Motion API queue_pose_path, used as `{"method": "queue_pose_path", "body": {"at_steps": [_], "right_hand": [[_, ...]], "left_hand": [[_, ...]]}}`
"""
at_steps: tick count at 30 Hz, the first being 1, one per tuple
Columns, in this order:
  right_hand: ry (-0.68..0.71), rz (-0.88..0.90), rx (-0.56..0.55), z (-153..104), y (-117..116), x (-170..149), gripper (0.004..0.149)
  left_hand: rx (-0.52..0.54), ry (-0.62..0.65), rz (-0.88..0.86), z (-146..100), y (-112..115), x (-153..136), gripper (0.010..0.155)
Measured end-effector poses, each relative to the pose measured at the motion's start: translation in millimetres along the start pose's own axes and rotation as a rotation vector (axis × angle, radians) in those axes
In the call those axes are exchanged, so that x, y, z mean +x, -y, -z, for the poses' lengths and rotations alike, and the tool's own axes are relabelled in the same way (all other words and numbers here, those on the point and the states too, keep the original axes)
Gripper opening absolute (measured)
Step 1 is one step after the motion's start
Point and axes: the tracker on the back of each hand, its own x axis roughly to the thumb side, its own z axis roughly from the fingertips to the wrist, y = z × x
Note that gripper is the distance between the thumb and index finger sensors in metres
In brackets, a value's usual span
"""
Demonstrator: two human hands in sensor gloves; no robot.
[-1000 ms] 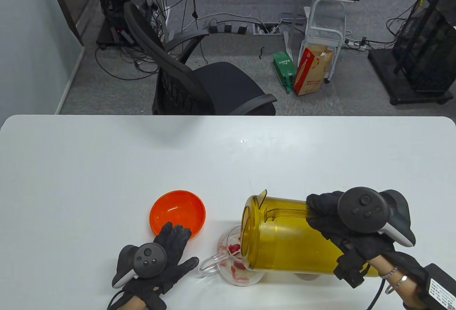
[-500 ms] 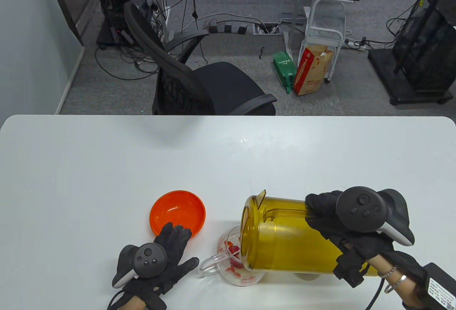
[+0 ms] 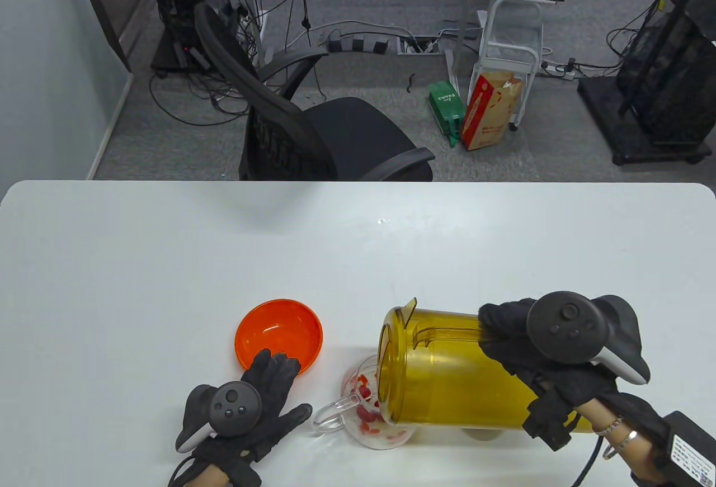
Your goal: Make wolfberry and red date tea
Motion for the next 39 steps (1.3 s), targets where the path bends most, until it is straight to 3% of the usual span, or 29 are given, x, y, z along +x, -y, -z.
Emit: {"method": "queue_pose_path", "body": {"at_steps": [39], "right_hand": [[0.003,-0.015,0.014,1.6,1.5,1.4,0.031]], "left_hand": [[-0.005,0.002,0.009,0.5,1.3,0.9,0.081]]}}
